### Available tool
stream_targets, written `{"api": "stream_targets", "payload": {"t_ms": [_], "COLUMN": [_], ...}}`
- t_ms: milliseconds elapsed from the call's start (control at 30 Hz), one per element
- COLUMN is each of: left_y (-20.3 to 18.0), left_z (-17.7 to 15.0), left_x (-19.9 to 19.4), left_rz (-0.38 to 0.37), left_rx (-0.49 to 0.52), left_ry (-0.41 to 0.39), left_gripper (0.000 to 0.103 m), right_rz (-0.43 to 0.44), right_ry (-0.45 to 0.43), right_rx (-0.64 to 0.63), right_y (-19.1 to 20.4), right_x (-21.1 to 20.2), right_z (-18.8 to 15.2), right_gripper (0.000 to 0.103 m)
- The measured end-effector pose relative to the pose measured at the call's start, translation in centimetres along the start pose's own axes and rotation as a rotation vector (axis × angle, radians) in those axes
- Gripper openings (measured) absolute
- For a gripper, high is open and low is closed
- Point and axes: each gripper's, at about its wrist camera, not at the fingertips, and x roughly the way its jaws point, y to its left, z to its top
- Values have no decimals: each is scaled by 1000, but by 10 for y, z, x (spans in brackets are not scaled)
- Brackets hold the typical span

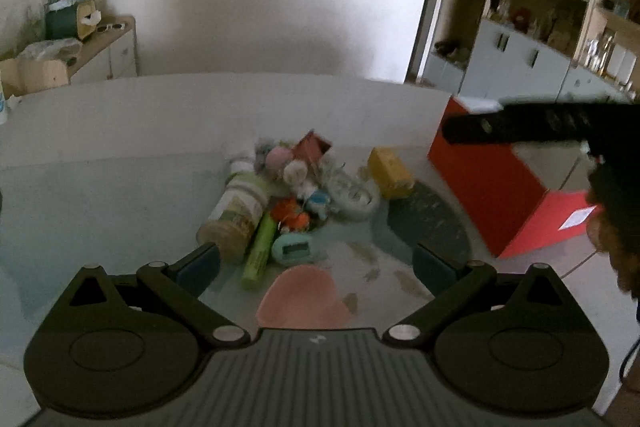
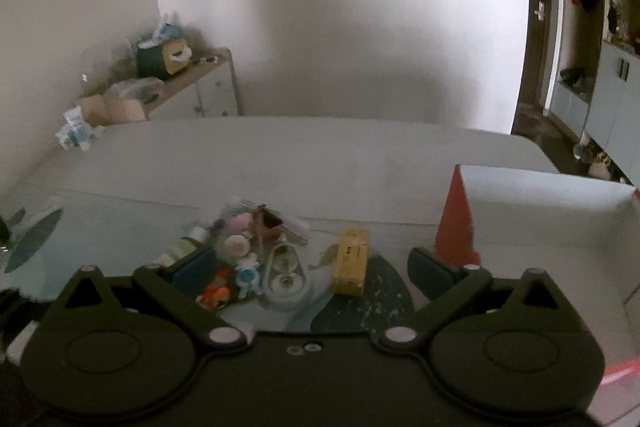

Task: Organize rigid objects
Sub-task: 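Reach both tools toward the pile of items on the mat, then grasp the pink heart dish with left tool while right tool grasps yellow juice box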

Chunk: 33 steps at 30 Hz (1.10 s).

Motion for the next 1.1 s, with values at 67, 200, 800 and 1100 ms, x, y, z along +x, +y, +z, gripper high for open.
{"api": "stream_targets", "payload": {"t_ms": [67, 200, 800, 1100], "left_y": [1, -1, -9, -10], "left_z": [-3, -10, -31, -33], "left_x": [10, 31, 69, 72], "left_rz": [0, 30, 63, 89], "left_rx": [-5, 5, 29, 8], "left_ry": [24, 67, 130, 145], "left_gripper": [103, 103, 101, 86], "right_rz": [-7, -25, -107, -79], "right_ry": [18, 81, 221, 245], "right_rx": [10, 29, 41, 29], "right_y": [-4, -13, -34, -33], "right_x": [18, 53, 118, 124], "right_z": [4, 9, 5, 1], "right_gripper": [100, 93, 60, 39]}}
